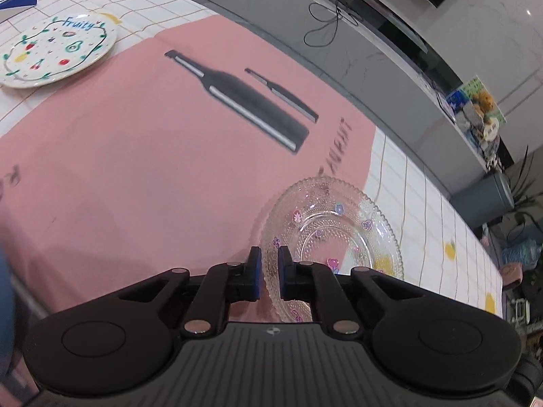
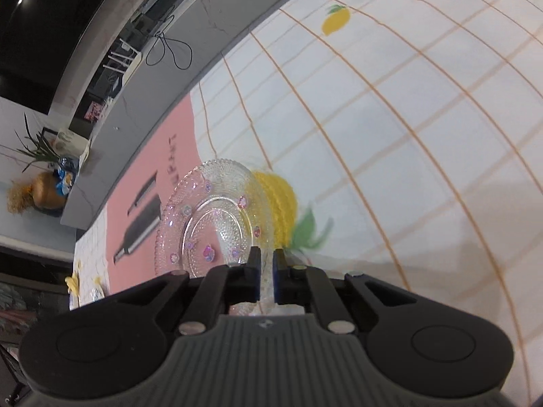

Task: Organize plates and bowls
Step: 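Move both tools to the other clear glass plate and close on its rim, then lift the second glass plate with both tools and carry it toward the bowl stack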

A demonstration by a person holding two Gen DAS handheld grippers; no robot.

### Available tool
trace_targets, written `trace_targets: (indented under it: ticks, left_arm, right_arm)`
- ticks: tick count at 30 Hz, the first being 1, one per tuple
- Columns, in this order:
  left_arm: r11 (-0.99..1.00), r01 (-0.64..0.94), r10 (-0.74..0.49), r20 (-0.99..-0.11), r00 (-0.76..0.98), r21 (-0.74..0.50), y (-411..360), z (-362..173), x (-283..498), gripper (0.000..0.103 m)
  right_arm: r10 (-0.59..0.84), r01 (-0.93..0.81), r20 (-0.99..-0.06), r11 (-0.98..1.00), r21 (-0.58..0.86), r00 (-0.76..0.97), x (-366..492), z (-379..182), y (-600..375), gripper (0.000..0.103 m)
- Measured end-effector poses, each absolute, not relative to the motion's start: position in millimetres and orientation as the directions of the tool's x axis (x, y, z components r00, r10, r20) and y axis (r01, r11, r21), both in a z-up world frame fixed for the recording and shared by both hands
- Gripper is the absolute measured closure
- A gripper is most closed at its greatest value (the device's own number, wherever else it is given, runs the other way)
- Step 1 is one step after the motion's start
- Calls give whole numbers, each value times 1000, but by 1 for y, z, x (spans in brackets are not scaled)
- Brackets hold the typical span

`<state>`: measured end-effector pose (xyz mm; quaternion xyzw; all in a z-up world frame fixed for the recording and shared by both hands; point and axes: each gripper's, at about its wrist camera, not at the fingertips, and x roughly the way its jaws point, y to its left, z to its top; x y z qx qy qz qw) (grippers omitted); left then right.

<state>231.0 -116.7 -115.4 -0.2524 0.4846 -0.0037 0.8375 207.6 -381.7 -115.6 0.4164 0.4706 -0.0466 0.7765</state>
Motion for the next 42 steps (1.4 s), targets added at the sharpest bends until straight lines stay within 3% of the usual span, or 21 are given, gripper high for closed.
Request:
trace_targets:
  ticks: [10,12,13,14,16,21,27,32,35,39,42]
  left_arm:
    - [912,-164,-244,-819,519,-376,-130,-113,217,91]
    - [908,-152,-263,-813,520,-391,-129,-113,218,82]
    - [902,-144,-280,-805,522,-407,-127,-114,217,80]
    - [895,-141,-294,-798,526,-422,-125,-115,217,78]
    - [884,-142,-307,-782,543,-446,-122,-116,216,77]
    - [864,-128,-327,-736,592,-487,-116,-116,219,71]
    - [866,-119,-328,-733,596,-485,-120,-123,225,70]
    - [874,-103,-321,-723,612,-476,-117,-125,229,71]
    - [874,-116,-309,-725,615,-471,-114,-127,228,82]
    - [861,-114,-330,-714,617,-496,-109,-129,227,89]
    - [858,-110,-338,-713,614,-502,-109,-129,228,91]
  right_arm:
    - [316,427,-785,701,572,533,183,-114,-384,94]
    - [319,412,-785,712,568,532,184,-113,-384,93]
    - [325,408,-782,711,573,532,184,-113,-385,88]
    - [329,407,-775,704,582,539,185,-112,-388,77]
    - [331,409,-758,686,602,561,183,-110,-397,70]
    - [361,381,-696,637,670,620,180,-103,-416,70]
    - [293,349,-689,694,630,662,183,-99,-415,71]
    - [315,356,-689,675,646,652,189,-111,-415,80]
    - [315,360,-694,676,643,648,192,-114,-414,82]
    - [329,362,-704,678,640,629,194,-120,-411,92]
    - [338,353,-697,675,648,633,195,-121,-409,94]
